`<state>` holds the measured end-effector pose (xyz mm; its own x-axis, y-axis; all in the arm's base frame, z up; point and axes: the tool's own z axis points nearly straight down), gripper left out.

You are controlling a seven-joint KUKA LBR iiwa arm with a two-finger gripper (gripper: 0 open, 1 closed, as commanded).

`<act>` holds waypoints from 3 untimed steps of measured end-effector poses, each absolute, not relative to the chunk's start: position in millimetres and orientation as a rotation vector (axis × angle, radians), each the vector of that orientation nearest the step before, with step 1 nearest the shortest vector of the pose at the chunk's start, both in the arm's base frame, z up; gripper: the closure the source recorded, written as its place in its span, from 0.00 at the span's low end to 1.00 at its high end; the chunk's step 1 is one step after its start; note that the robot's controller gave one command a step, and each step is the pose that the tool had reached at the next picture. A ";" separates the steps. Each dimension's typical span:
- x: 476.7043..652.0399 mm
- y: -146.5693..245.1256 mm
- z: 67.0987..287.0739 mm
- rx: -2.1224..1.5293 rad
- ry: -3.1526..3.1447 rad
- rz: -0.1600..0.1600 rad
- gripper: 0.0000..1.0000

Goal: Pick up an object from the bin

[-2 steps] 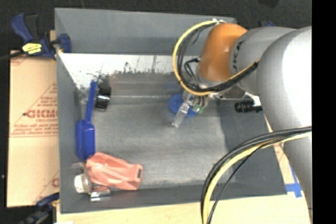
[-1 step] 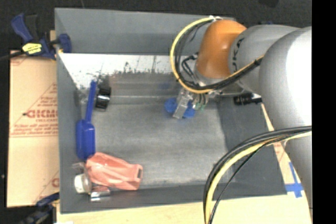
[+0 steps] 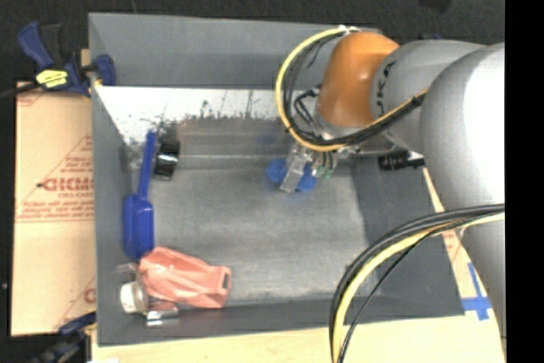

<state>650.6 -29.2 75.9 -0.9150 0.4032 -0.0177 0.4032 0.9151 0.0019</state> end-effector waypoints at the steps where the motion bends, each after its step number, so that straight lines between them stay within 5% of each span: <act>1: 647.6 -28.9 117.2 0.644 3.068 -0.003 1.00; 3: 649.3 -29.7 189.2 0.638 3.062 -0.001 1.00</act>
Offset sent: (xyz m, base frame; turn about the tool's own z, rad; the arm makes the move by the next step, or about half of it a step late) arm -0.0037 0.0003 0.0981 -0.0003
